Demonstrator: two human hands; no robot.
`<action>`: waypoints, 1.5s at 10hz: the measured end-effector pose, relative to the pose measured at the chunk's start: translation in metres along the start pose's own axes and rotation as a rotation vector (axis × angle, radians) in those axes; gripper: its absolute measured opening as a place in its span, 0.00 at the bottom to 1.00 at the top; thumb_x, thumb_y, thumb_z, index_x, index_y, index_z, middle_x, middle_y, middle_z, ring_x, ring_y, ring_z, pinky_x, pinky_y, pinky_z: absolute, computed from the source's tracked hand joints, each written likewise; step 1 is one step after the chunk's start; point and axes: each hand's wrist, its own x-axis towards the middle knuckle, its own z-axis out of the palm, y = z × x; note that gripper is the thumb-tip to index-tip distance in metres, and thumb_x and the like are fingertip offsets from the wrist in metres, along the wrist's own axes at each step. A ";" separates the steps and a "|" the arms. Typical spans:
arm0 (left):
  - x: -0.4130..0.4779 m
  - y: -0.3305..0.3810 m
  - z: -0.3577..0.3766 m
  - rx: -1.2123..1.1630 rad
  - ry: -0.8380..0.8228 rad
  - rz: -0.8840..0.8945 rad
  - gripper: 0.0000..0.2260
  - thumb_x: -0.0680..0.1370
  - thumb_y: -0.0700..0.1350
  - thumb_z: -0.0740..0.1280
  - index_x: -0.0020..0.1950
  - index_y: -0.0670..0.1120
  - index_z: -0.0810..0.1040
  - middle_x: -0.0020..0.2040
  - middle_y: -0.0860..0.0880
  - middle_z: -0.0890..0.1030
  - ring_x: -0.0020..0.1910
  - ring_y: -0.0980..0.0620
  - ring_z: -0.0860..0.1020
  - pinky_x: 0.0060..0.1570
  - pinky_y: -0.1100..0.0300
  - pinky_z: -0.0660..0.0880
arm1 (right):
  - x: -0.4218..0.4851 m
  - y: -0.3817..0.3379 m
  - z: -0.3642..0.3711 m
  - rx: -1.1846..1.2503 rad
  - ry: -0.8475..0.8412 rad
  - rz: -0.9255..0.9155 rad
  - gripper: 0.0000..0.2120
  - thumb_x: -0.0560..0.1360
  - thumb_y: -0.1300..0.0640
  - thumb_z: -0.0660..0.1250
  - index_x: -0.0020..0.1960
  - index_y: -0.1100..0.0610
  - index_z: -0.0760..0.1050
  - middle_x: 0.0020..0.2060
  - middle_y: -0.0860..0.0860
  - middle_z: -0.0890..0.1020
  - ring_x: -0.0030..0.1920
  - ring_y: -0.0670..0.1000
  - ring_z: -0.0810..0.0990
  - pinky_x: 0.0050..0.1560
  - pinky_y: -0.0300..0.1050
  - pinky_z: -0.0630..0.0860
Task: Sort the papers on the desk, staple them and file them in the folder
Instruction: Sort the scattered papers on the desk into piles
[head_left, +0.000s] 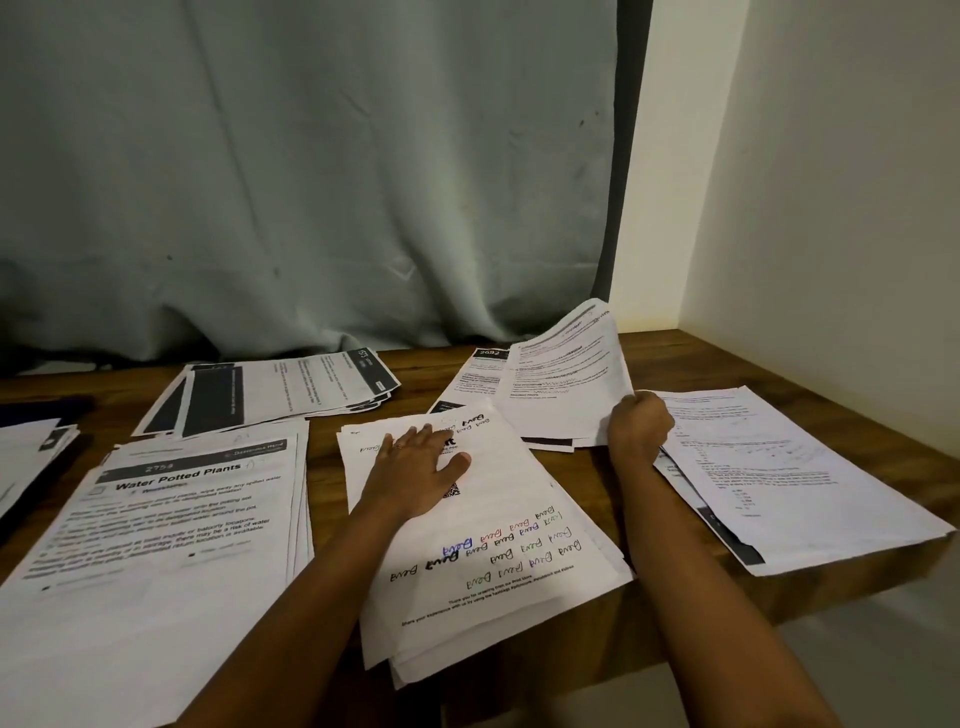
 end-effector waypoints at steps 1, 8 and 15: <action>0.000 0.000 0.000 0.001 0.002 0.001 0.27 0.80 0.63 0.50 0.77 0.53 0.58 0.78 0.48 0.57 0.77 0.48 0.54 0.74 0.46 0.45 | 0.001 -0.001 -0.003 0.003 0.010 -0.038 0.13 0.79 0.60 0.61 0.60 0.65 0.77 0.57 0.60 0.80 0.54 0.60 0.79 0.54 0.50 0.76; -0.010 -0.029 -0.075 -0.443 0.453 -0.043 0.30 0.79 0.61 0.55 0.74 0.43 0.61 0.72 0.43 0.67 0.70 0.41 0.66 0.69 0.45 0.64 | -0.076 -0.089 0.035 0.485 -0.149 0.027 0.11 0.79 0.66 0.59 0.60 0.65 0.72 0.58 0.59 0.77 0.55 0.58 0.78 0.46 0.43 0.75; -0.037 -0.160 -0.096 -0.284 0.186 -0.163 0.28 0.80 0.56 0.60 0.77 0.47 0.57 0.75 0.45 0.62 0.71 0.42 0.65 0.68 0.46 0.65 | -0.234 -0.134 0.161 0.567 -0.792 0.284 0.14 0.81 0.58 0.53 0.63 0.60 0.71 0.60 0.55 0.79 0.51 0.52 0.79 0.32 0.35 0.74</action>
